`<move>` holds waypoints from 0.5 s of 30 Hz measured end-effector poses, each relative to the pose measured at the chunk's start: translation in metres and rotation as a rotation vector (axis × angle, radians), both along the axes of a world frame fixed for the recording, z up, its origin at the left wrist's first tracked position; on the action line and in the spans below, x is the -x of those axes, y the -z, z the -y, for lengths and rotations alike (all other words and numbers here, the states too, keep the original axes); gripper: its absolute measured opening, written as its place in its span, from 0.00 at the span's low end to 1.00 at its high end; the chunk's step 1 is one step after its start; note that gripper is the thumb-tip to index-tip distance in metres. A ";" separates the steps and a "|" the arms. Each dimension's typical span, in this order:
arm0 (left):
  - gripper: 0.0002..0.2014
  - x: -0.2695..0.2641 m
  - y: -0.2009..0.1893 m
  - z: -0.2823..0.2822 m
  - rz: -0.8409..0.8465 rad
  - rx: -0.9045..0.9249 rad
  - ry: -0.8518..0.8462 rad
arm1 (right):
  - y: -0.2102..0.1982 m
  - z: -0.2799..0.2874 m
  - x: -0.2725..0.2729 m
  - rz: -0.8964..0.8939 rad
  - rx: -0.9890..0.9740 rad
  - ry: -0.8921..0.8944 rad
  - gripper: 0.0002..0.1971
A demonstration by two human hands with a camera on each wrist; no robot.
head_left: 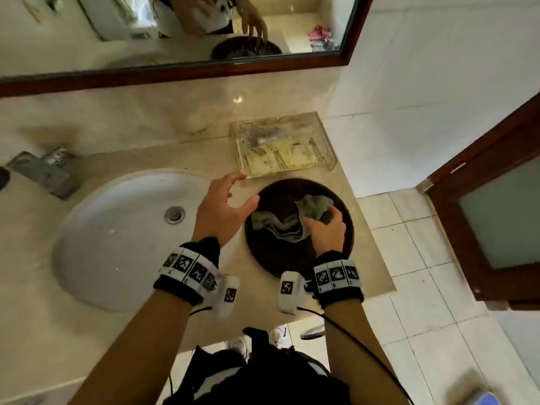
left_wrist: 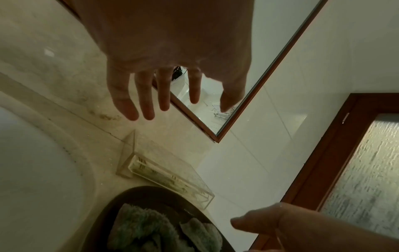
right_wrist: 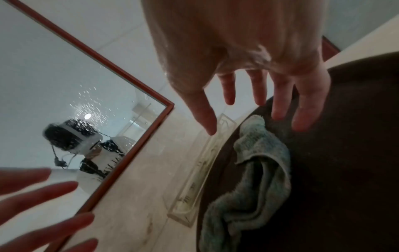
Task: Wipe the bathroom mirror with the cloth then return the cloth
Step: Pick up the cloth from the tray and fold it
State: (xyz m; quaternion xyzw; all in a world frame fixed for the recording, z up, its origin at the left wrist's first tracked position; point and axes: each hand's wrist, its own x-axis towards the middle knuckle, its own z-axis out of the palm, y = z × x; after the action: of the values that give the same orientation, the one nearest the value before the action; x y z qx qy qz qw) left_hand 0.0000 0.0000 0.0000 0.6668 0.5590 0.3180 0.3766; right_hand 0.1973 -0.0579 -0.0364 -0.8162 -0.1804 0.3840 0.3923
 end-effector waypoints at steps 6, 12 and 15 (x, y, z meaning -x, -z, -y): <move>0.24 0.002 0.010 -0.021 0.010 0.007 -0.003 | 0.019 -0.018 0.008 0.013 0.185 -0.024 0.36; 0.25 -0.004 0.021 -0.041 0.033 0.000 0.038 | 0.029 -0.032 0.014 0.107 0.313 -0.029 0.36; 0.25 -0.005 0.026 -0.046 0.028 0.023 0.043 | 0.032 -0.034 0.013 0.146 0.366 -0.040 0.31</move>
State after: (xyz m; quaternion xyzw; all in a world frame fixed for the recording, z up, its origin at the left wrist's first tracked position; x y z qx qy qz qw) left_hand 0.0048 0.0462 -0.0262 0.6697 0.5428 0.3126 0.3988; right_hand 0.1847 -0.0237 -0.0683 -0.8959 -0.1515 0.3578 0.2155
